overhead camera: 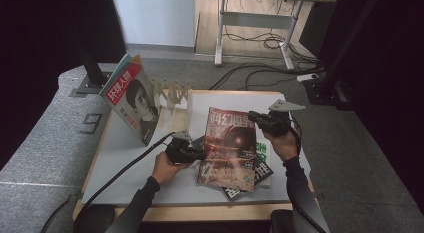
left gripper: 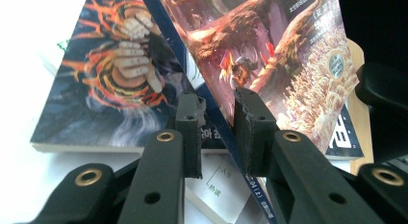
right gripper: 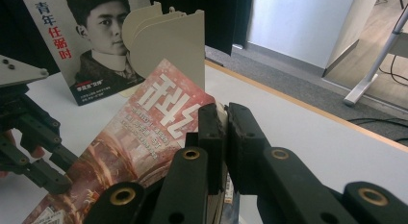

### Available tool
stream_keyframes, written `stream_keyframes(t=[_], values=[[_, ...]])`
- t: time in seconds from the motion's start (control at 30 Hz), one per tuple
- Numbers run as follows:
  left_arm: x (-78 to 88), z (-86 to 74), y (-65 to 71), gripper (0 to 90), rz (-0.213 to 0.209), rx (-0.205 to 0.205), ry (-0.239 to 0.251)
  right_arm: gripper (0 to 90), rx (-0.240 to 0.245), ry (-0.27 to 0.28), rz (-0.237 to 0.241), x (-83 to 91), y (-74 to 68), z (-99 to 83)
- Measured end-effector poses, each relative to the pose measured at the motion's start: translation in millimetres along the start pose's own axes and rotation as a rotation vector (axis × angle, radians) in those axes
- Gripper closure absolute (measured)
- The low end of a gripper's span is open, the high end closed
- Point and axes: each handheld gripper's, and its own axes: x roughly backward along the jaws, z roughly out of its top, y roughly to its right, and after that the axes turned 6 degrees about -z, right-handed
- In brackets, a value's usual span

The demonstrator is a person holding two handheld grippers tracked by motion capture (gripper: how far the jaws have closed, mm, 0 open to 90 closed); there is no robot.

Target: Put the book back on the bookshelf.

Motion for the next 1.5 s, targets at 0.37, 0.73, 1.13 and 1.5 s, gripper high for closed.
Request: stream_keyframes(t=[0.37, 0.73, 1.13, 1.5], values=[[15.7, 11.4, 7.6, 78.0, 0.044, -0.035, 0.137, 83.4, 0.003, 0.076, 0.002, 19.2, 2.3, 21.6], [26.0, 3.9, 16.8, 80.6, 0.051, -0.106, 0.127, 82.9, 0.007, 0.101, 0.049, 30.9, -2.7, 26.5], [32.4, -5.6, 21.8, 82.9, 0.037, -0.121, 0.114, 79.9, 0.027, 0.099, 0.08, 36.8, -8.6, 27.9], [31.8, -22.7, 27.3, 84.5, 0.02, -0.156, 0.1, 77.5, 0.008, 0.092, 0.121, 35.1, -12.0, 19.4]])
